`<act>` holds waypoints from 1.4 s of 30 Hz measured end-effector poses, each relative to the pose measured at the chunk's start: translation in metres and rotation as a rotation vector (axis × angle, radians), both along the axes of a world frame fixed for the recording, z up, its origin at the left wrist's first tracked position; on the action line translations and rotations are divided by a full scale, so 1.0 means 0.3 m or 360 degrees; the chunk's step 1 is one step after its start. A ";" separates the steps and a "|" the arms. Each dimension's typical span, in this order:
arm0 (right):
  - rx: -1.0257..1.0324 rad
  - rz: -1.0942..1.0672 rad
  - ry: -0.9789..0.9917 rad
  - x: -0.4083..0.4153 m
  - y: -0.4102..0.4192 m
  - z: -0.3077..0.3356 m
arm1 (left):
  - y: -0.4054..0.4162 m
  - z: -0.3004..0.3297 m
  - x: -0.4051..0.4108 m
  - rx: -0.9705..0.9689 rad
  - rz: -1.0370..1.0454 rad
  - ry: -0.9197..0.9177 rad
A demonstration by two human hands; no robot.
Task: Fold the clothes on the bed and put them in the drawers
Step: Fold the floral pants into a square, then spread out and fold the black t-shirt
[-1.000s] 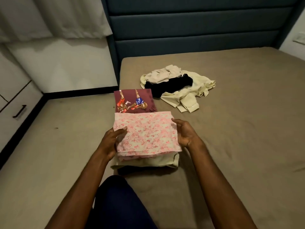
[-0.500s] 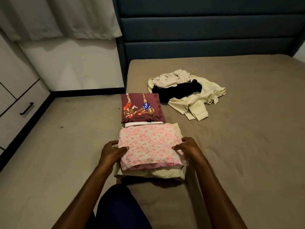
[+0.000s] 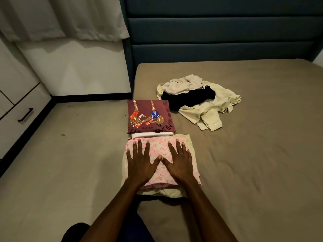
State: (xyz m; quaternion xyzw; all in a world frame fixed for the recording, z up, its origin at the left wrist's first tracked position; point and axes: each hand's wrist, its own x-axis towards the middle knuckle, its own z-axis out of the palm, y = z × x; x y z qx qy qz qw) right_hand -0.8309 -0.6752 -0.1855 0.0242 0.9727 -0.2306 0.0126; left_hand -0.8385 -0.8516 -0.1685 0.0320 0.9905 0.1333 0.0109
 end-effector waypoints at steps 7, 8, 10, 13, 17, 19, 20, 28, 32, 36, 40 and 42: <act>-0.0083 0.0004 0.0027 -0.009 0.009 -0.001 | 0.004 0.006 -0.014 -0.0033 -0.0006 -0.0048; -0.0101 0.0000 0.0015 -0.006 0.008 0.004 | 0.001 0.012 -0.014 -0.0048 -0.0005 -0.0068; -0.0158 -0.0001 0.0002 -0.007 0.015 0.010 | 0.008 0.027 -0.025 -0.0051 0.0005 -0.0133; -0.0376 -0.0050 0.0064 -0.020 0.043 0.030 | 0.027 0.070 -0.049 -0.0035 0.0058 -0.0247; -0.0186 -0.0146 0.0364 -0.093 0.150 0.031 | 0.081 0.109 -0.105 -0.0029 0.0116 0.0055; -0.0033 -0.0163 0.0477 -0.194 0.230 0.014 | 0.123 0.111 -0.163 0.0018 0.0045 0.0120; 0.0023 -0.0188 0.0509 -0.255 0.267 0.009 | 0.142 0.108 -0.192 0.0033 0.0009 0.0093; -0.0155 -0.0055 0.0426 -0.772 0.414 0.060 | 0.295 0.050 -0.449 0.0262 -0.0256 0.0017; -0.0810 -0.0296 0.0300 -0.964 0.406 -0.017 | 0.347 0.050 -0.579 0.0367 -0.0365 0.0010; -0.0438 -0.0243 0.0132 -1.121 0.405 -0.117 | 0.374 0.020 -0.695 0.0543 -0.0364 -0.0035; -0.0430 -0.0317 0.0300 -1.171 0.398 -0.157 | 0.423 -0.031 -0.720 0.0732 -0.0325 -0.0094; -0.0888 -0.0466 0.0461 -1.149 0.395 -0.154 | 0.447 -0.052 -0.709 0.0832 -0.0320 -0.0094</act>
